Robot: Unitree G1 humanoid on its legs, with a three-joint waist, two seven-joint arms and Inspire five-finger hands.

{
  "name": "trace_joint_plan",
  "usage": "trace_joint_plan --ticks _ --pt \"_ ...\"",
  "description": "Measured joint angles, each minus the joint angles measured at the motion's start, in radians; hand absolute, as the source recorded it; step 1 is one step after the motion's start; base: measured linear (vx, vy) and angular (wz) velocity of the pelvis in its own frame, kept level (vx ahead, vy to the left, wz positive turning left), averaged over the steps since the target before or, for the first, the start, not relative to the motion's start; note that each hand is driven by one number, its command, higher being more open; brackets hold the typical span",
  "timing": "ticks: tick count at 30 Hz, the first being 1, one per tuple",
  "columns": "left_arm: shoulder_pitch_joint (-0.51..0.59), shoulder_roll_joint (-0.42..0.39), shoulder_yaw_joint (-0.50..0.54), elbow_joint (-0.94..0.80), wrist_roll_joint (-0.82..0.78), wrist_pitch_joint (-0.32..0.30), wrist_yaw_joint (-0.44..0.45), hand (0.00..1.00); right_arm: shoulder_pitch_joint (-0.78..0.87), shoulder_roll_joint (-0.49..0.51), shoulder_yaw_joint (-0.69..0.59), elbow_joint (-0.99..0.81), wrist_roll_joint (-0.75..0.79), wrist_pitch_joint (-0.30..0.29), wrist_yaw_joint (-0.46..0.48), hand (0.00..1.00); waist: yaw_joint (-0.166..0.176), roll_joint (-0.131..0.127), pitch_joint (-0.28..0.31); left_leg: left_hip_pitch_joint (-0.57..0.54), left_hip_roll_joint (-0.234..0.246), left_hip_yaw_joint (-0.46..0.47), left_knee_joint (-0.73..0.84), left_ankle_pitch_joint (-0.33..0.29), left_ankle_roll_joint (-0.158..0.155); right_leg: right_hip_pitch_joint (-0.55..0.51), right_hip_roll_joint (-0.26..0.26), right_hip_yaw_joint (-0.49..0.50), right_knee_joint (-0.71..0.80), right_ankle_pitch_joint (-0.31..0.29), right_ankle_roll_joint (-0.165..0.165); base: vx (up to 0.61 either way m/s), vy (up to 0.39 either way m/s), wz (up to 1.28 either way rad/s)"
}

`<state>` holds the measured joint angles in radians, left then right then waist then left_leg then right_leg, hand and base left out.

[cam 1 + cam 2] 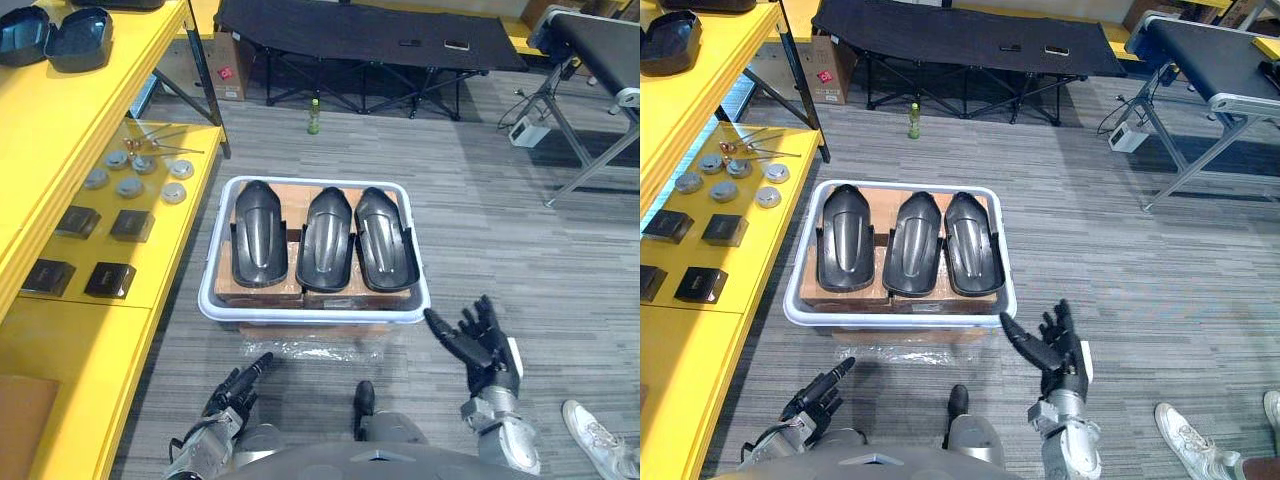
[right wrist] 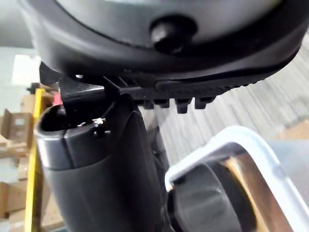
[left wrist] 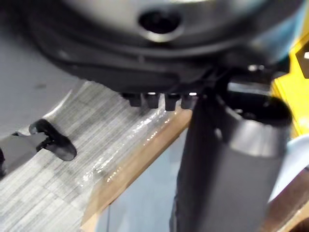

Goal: Walk over and take three plastic housings, then place them on the shelf

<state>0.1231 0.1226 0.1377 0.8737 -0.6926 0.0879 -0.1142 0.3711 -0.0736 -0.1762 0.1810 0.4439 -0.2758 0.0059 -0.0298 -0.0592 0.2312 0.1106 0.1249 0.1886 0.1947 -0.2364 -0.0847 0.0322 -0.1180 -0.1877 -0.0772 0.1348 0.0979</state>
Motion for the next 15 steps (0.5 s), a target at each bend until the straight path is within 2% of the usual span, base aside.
trace_joint_plan --ticks 3,5,8,9,15 --pt "-0.004 0.006 0.019 -0.012 0.034 -0.002 -0.005 1.00 -0.074 -0.012 -0.064 0.001 -0.004 0.000 -0.044 1.00 0.001 -0.010 0.018 -0.051 0.001 -0.003 0.033 -0.006 0.002 -0.036 -0.001 0.000 0.002 0.009 -0.001 -0.06 -0.002 0.01" --pt "-0.021 0.008 0.030 -0.025 0.036 -0.004 -0.015 1.00 -0.148 -0.051 -0.086 0.002 -0.017 0.001 -0.077 1.00 0.005 -0.012 0.062 -0.099 0.005 -0.009 0.072 -0.024 0.004 -0.067 -0.001 0.000 0.010 0.016 -0.004 -0.11 -0.004 -0.01" --pt "-0.069 0.014 0.033 -0.045 0.036 -0.006 -0.017 1.00 -0.271 -0.114 -0.090 0.025 -0.045 0.010 -0.153 1.00 0.031 -0.010 0.128 -0.178 0.004 -0.024 0.120 -0.036 0.009 -0.123 0.002 0.001 0.007 0.040 -0.007 -0.11 -0.020 0.02" --pt "-0.083 0.018 0.033 -0.052 0.036 -0.014 -0.017 1.00 -0.330 -0.136 -0.090 0.048 -0.048 0.025 -0.184 1.00 0.041 -0.011 0.160 -0.192 0.001 -0.031 0.125 -0.036 0.009 -0.132 0.000 -0.001 0.007 0.045 -0.007 -0.09 -0.028 0.11" --pt "-0.098 0.031 0.010 -0.038 0.036 -0.015 0.003 1.00 -0.585 -0.260 -0.090 0.223 -0.046 0.126 -0.284 1.00 0.082 -0.006 0.218 -0.272 -0.011 -0.061 0.185 -0.032 0.015 -0.176 -0.004 -0.009 0.005 0.057 -0.011 -0.04 -0.004 0.08"
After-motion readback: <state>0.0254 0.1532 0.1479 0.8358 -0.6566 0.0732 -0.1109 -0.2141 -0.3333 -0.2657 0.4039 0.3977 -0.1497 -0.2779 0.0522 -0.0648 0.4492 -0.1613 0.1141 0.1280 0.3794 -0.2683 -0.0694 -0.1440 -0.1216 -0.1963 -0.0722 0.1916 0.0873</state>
